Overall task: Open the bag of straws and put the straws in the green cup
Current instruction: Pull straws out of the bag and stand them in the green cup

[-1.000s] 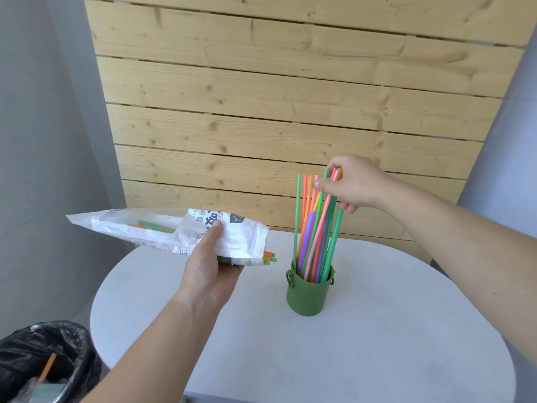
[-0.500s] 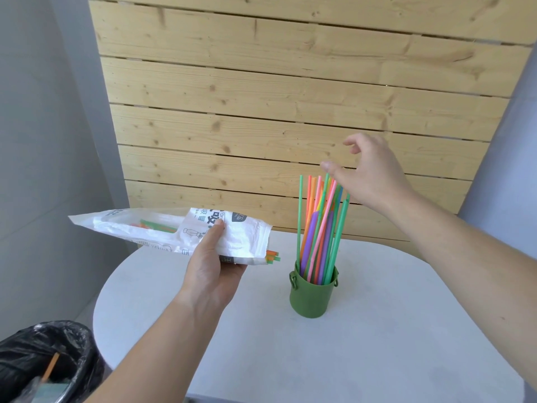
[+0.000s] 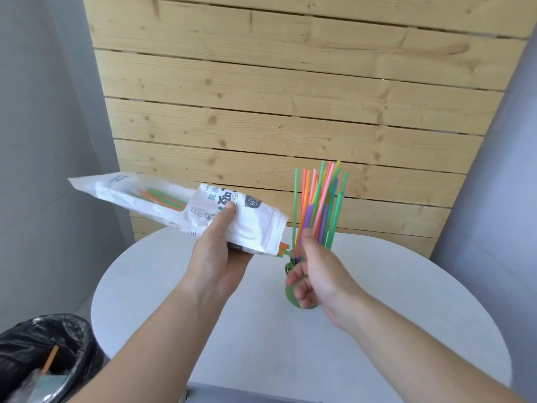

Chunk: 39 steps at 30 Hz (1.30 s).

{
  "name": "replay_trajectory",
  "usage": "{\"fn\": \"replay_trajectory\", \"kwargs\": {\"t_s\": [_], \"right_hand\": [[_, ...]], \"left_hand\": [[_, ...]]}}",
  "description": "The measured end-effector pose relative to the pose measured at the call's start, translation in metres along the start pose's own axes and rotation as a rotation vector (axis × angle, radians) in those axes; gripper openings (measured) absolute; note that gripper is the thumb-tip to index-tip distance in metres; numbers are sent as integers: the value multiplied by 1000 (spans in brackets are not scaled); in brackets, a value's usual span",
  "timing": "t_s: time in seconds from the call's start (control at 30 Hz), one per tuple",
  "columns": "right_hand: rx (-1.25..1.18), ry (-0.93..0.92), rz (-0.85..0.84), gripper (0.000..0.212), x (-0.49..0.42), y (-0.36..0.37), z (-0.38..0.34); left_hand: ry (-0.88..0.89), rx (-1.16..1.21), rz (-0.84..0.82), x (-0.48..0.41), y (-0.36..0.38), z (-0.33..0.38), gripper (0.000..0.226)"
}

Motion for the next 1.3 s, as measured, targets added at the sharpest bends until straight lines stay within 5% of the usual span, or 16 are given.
{"fn": "replay_trajectory", "kwargs": {"t_s": [0.2,0.43,1.07,1.3], "right_hand": [[-219,-64,13,22,2,22,0],[-308,-72,109,29,-2,7,3],[233,-557,264,32,-5,-36,-44],[-148,-292,173,32,-6,-27,-25]], "left_hand": [[45,-157,-20,1,5,-4,22],[43,-64,31,1,-1,6,42],[-97,86,124,-1,-17,-9,16],[-105,120,121,3,-13,-10,18]]}}
Point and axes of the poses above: each hand's wrist, its own x-axis away from the middle knuckle, its own y-axis out of the palm, z = x × y, the point moved 10 cm from there along -x, towards the middle knuckle, and after that the axes turned 15 degrees about -y, right-handed, at the moved point
